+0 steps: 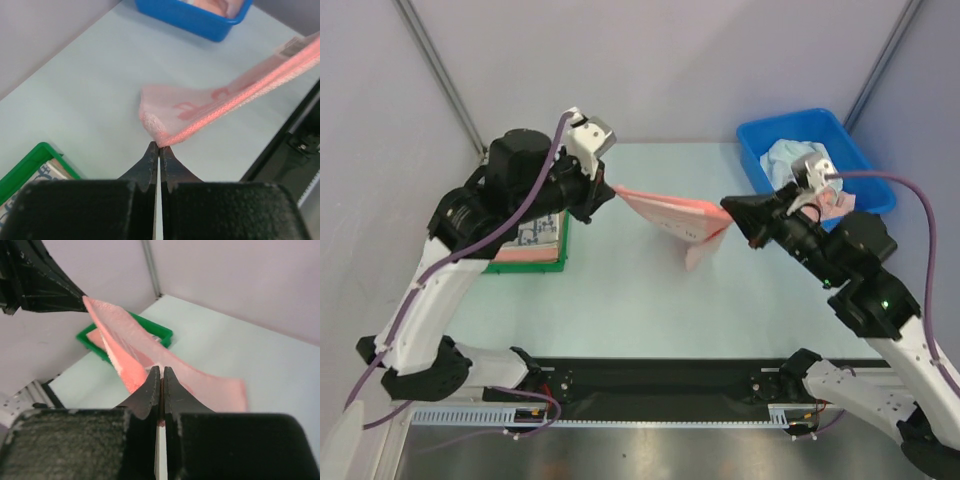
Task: Fold and stack the towels
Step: Flatten out the crumpled towel, then fold the towel
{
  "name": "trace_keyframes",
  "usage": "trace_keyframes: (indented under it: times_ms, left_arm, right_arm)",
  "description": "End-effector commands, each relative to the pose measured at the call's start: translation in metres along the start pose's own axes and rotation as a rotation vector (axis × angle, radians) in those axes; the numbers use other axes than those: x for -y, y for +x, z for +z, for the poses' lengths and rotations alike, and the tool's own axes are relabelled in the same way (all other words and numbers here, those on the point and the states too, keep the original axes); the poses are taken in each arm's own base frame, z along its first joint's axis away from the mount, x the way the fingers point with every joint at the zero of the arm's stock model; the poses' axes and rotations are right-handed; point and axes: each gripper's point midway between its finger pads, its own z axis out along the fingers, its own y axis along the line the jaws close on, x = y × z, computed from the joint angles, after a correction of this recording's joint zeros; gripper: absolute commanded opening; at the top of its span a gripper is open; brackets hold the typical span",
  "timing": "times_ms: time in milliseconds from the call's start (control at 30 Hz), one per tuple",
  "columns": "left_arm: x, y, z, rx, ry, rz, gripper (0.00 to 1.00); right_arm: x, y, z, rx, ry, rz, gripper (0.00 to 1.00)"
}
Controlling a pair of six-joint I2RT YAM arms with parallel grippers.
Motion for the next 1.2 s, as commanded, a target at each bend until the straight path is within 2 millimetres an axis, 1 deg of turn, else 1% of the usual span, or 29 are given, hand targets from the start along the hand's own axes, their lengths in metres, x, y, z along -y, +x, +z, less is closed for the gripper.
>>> trace_keyframes:
  times_ms: [0,100,133,167,233,267,300,333,367,400,433,467,500,533,567,600,633,667,700,733,767,800,833,867,900,933,1000,1067,1167]
  left_arm:
    - [0.021,-0.007,-0.040,0.062,0.033,-0.005,0.00]
    - [0.028,-0.017,-0.058,0.102,0.052,-0.002,0.00]
    - [0.027,-0.017,-0.057,0.090,0.040,-0.008,0.00]
    - [0.023,-0.026,-0.063,0.114,0.021,-0.012,0.00]
    - [0.014,-0.022,-0.055,0.060,-0.031,-0.018,0.00]
    - [0.003,-0.028,-0.058,0.069,-0.094,-0.022,0.00]
    - [-0.003,-0.030,-0.053,0.070,-0.128,-0.023,0.01]
    - [-0.008,-0.029,-0.047,0.060,-0.155,-0.011,0.00]
    - [-0.015,-0.020,-0.027,0.006,-0.188,0.005,0.00]
    - [-0.024,-0.017,-0.017,-0.019,-0.219,0.011,0.00]
    - [-0.030,-0.012,-0.004,-0.053,-0.234,0.031,0.00]
    - [-0.037,-0.005,0.010,-0.087,-0.244,0.035,0.00]
    - [-0.053,0.004,0.037,-0.132,-0.257,0.021,0.00]
    - [-0.063,0.010,0.051,-0.156,-0.265,0.013,0.00]
    - [-0.084,0.012,0.060,-0.166,-0.299,-0.015,0.00]
    - [-0.095,0.025,0.092,-0.215,-0.292,-0.032,0.00]
    - [-0.105,0.026,0.105,-0.220,-0.291,-0.028,0.00]
    - [-0.117,0.027,0.120,-0.220,-0.303,-0.023,0.00]
    - [-0.140,0.036,0.150,-0.228,-0.325,0.004,0.00]
    - [-0.148,0.043,0.169,-0.239,-0.320,0.026,0.00]
    - [-0.157,0.044,0.184,-0.235,-0.324,0.045,0.00]
    - [-0.170,0.046,0.198,-0.227,-0.342,0.051,0.00]
    - [-0.180,0.078,0.232,-0.300,-0.331,0.051,0.00]
    - [-0.189,0.070,0.240,-0.276,-0.339,0.051,0.00]
    - [-0.200,0.083,0.253,-0.297,-0.349,0.038,0.00]
    - [-0.209,0.105,0.271,-0.339,-0.350,0.038,0.00]
    - [-0.225,0.119,0.285,-0.338,-0.365,0.025,0.00]
    - [-0.227,0.136,0.297,-0.345,-0.324,0.002,0.00]
    - [-0.234,0.144,0.298,-0.327,-0.316,-0.003,0.00]
  right_arm:
    - [-0.025,-0.015,-0.027,0.085,-0.082,0.057,0.00]
    - [-0.033,-0.027,-0.038,0.142,-0.113,0.104,0.00]
    - [-0.036,-0.033,-0.040,0.156,-0.122,0.117,0.00]
    - [-0.036,-0.037,-0.040,0.166,-0.123,0.123,0.00]
    - [-0.027,-0.043,-0.034,0.191,-0.066,0.122,0.00]
    - [-0.020,-0.043,-0.030,0.190,-0.030,0.111,0.00]
    - [-0.003,-0.039,-0.024,0.183,0.062,0.102,0.00]
    - [0.007,-0.026,-0.008,0.138,0.120,0.074,0.00]
    - [0.018,-0.019,0.000,0.115,0.170,0.025,0.00]
    - [0.028,-0.012,0.009,0.099,0.216,-0.004,0.00]
    - [0.038,0.008,0.030,0.040,0.252,-0.032,0.00]
    - [0.057,0.017,0.038,0.023,0.298,-0.044,0.00]
    - [0.068,0.021,0.051,0.024,0.311,-0.033,0.00]
    - [0.069,0.031,0.065,-0.004,0.239,-0.014,0.00]
    - [0.107,0.057,0.086,-0.060,0.292,0.037,0.00]
    - [0.121,0.062,0.099,-0.053,0.282,0.052,0.00]
    - [0.131,0.065,0.112,-0.050,0.265,0.057,0.00]
    - [0.155,0.106,0.136,-0.137,0.290,0.067,0.00]
    - [0.174,0.098,0.149,-0.108,0.299,0.037,0.00]
    - [0.186,0.114,0.162,-0.138,0.295,0.040,0.00]
    - [0.200,0.154,0.181,-0.220,0.260,0.068,0.00]
    - [0.216,0.167,0.191,-0.239,0.255,0.082,0.00]
    - [0.224,0.163,0.205,-0.228,0.234,0.085,0.00]
    - [0.230,0.174,0.214,-0.245,0.216,0.092,0.00]
    - [0.245,0.211,0.223,-0.300,0.210,0.112,0.00]
    - [0.254,0.213,0.227,-0.293,0.211,0.100,0.00]
    - [0.263,0.228,0.236,-0.268,0.171,0.090,0.02]
    - [0.269,0.225,0.240,-0.239,0.144,0.086,0.02]
    - [0.269,0.236,0.240,-0.260,0.108,0.085,0.02]
